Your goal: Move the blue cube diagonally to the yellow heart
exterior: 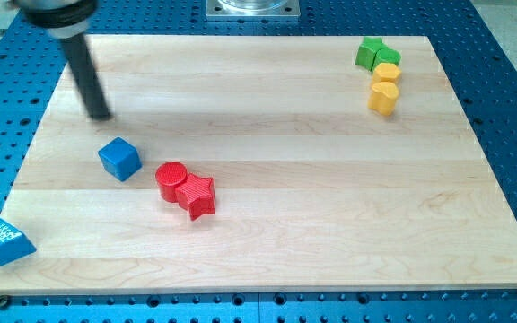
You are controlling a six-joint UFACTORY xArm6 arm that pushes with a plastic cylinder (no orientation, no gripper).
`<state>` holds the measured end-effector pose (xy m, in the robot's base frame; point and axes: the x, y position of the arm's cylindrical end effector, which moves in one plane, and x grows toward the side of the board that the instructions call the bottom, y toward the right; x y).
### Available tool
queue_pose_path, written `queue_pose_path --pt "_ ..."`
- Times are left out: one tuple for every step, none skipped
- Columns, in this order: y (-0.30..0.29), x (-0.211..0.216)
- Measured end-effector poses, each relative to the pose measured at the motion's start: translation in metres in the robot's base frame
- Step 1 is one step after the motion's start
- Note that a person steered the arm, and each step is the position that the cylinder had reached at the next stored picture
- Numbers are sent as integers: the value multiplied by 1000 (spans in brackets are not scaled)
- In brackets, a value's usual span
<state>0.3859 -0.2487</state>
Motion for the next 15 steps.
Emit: queue_pose_path --pt "-31 43" --pt "-36 58" --pt "-36 59" --pt "-36 59" --pt "-36 67" --pt "16 132" --pt "77 107" --pt "64 80" --pt "45 80" --pt "101 25" --pt "159 39" --pt "145 15" --pt "151 -17" --pt "210 -6" --pt "247 15"
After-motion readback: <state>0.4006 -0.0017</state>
